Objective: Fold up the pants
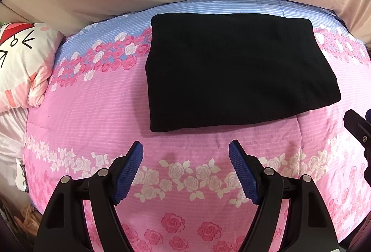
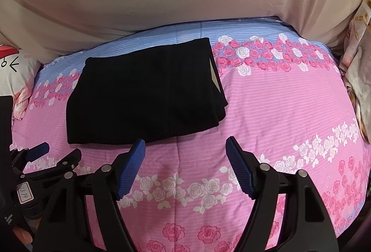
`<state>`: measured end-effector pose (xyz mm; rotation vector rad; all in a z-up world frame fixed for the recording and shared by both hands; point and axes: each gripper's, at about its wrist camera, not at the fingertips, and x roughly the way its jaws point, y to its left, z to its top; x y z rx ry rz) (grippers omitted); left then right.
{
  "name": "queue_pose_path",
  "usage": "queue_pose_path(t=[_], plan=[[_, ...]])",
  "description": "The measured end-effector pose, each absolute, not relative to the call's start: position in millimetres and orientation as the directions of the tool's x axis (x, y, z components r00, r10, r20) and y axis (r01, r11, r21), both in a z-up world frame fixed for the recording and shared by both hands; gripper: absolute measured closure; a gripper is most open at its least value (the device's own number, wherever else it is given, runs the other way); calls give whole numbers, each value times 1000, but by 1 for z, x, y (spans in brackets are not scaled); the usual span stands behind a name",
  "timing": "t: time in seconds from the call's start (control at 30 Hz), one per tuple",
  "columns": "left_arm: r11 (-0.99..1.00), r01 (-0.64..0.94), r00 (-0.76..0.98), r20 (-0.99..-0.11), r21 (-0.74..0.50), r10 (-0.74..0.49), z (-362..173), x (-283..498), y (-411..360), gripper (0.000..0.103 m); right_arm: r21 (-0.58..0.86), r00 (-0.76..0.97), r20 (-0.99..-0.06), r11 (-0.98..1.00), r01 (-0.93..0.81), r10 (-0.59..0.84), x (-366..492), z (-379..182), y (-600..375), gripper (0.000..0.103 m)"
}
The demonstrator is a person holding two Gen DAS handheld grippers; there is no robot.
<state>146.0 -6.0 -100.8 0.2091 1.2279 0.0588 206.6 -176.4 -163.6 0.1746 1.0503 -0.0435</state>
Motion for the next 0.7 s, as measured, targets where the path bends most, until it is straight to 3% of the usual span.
queue_pose_path(t=[0.7], plan=[[974,67,356,-918,214,177,-103,154,-7,29,114,481,-875,988,106,49,216,-164,-180,33]])
